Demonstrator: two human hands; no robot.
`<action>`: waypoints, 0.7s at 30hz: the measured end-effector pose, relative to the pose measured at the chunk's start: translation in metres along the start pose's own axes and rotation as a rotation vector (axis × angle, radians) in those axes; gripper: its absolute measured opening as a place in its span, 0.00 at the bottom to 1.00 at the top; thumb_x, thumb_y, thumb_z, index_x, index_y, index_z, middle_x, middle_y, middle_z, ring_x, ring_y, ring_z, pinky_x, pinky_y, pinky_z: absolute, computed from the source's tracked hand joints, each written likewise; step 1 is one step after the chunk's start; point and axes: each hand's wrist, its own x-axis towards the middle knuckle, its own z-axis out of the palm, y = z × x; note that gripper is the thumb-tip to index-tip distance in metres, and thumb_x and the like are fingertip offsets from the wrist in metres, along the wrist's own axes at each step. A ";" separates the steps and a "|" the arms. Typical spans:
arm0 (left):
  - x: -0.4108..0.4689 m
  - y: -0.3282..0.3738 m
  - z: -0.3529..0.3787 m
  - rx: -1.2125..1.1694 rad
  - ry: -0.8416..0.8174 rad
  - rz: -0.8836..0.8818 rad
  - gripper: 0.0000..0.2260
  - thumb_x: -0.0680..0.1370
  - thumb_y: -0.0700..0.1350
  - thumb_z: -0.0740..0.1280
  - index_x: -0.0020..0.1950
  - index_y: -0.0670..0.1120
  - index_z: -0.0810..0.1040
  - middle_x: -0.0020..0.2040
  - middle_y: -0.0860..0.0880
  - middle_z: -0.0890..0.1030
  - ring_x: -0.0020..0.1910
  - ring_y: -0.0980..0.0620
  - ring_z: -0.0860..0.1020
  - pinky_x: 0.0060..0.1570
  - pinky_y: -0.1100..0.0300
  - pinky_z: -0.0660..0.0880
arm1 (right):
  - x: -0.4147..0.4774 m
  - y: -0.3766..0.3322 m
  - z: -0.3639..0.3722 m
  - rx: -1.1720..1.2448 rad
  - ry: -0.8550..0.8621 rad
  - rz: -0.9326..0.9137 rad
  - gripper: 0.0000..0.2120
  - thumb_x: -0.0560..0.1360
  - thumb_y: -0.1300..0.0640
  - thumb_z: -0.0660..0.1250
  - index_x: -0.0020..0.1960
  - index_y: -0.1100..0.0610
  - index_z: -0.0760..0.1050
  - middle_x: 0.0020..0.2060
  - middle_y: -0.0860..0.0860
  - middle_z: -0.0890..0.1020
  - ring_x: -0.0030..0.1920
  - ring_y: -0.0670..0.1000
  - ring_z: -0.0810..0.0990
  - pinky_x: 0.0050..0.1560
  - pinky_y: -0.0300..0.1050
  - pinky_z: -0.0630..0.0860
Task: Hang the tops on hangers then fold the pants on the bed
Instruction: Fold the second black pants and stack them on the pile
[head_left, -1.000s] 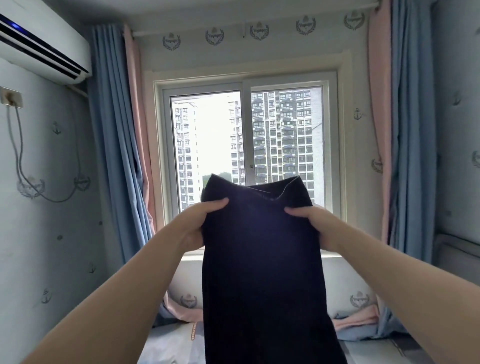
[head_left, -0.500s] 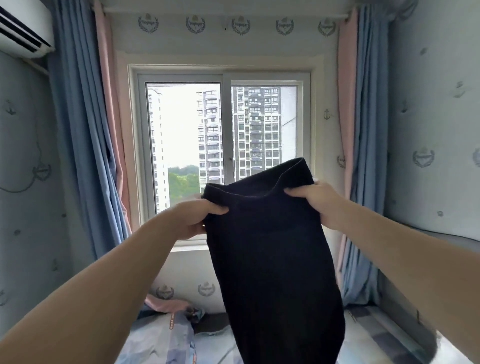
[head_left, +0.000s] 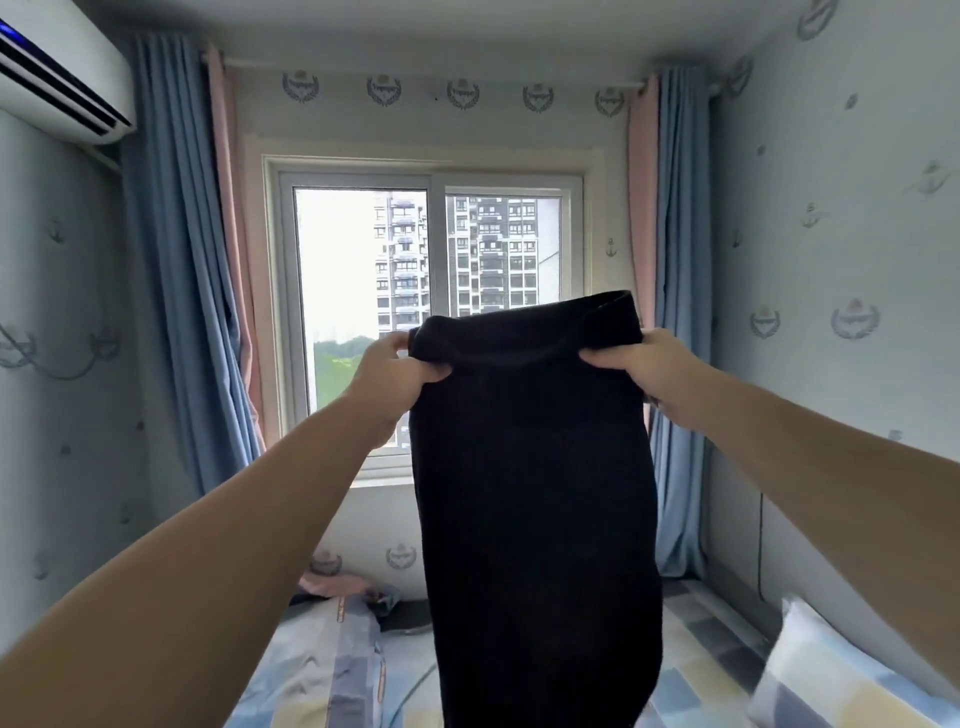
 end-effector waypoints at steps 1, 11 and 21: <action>-0.015 0.005 -0.002 0.012 -0.004 0.002 0.18 0.73 0.31 0.73 0.59 0.46 0.78 0.54 0.44 0.85 0.55 0.42 0.83 0.61 0.44 0.78 | -0.016 -0.003 -0.001 0.001 -0.002 0.003 0.23 0.69 0.52 0.80 0.61 0.59 0.80 0.53 0.52 0.86 0.54 0.56 0.84 0.62 0.55 0.79; -0.128 0.026 -0.054 0.053 0.007 -0.126 0.17 0.73 0.32 0.74 0.57 0.47 0.78 0.51 0.46 0.86 0.49 0.47 0.85 0.47 0.54 0.82 | -0.117 -0.011 0.031 0.080 -0.121 0.084 0.18 0.68 0.54 0.80 0.55 0.57 0.82 0.46 0.50 0.88 0.46 0.51 0.87 0.49 0.47 0.82; -0.167 0.000 -0.127 0.113 0.113 -0.241 0.18 0.72 0.32 0.74 0.59 0.45 0.77 0.51 0.46 0.85 0.44 0.52 0.86 0.37 0.61 0.81 | -0.127 0.012 0.111 0.076 -0.241 0.156 0.16 0.67 0.52 0.81 0.51 0.57 0.82 0.42 0.50 0.88 0.43 0.51 0.88 0.50 0.50 0.82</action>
